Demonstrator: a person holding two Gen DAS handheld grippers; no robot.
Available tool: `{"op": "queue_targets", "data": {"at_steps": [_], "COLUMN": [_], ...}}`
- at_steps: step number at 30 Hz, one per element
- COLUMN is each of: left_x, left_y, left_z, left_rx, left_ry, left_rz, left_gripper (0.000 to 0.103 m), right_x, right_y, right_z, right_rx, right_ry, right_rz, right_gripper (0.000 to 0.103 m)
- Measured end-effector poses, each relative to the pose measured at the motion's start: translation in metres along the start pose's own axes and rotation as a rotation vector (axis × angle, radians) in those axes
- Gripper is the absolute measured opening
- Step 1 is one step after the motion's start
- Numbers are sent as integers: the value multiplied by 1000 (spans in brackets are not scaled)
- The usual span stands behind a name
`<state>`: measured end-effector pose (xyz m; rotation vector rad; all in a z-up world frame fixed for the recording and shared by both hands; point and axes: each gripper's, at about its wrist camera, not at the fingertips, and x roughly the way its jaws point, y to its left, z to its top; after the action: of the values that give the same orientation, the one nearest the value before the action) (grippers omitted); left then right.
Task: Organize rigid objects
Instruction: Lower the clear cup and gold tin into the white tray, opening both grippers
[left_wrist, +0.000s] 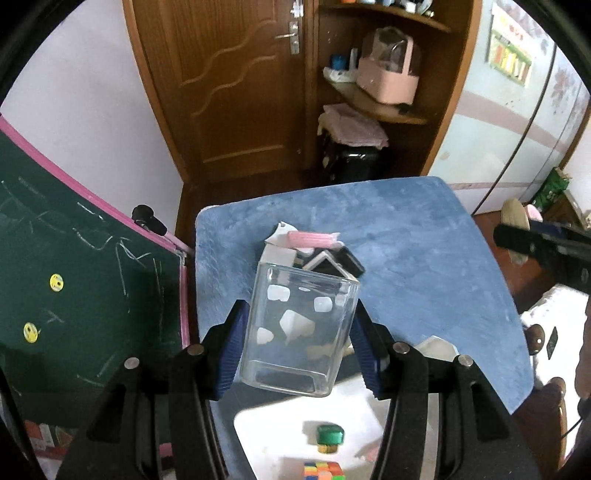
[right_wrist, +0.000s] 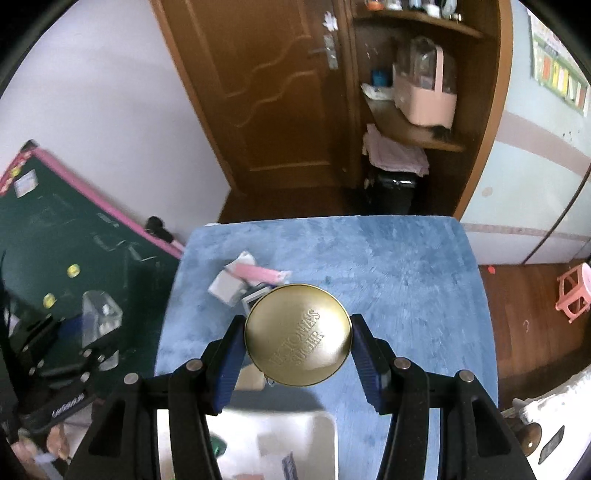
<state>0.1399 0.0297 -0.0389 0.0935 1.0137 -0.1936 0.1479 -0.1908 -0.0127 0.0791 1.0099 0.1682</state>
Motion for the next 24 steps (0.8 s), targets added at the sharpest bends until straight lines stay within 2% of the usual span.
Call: {"op": "queue_targets", "data": {"at_steps": [7, 8, 12, 17, 24], "left_x": [-26, -27, -25, 4, 45], "left_y": [-18, -21, -30, -40, -55], "left_z": [-28, -32, -51, -78, -113], "left_rx": [0, 2, 8, 2, 33], "left_ry": [-22, -20, -14, 67, 177], "left_rz": [-63, -73, -104, -130, -140], "left_gripper": [57, 57, 58, 58, 58], "right_x": [-41, -41, -43, -24, 21], "right_y": [13, 13, 18, 24, 35], "right_z": [-61, -61, -96, -141, -212], "right_rx": [-43, -43, -67, -100, -104], "right_ry": [1, 1, 21, 93, 265], "right_rz": [20, 20, 6, -15, -13], "right_gripper": [55, 55, 55, 55, 55]}}
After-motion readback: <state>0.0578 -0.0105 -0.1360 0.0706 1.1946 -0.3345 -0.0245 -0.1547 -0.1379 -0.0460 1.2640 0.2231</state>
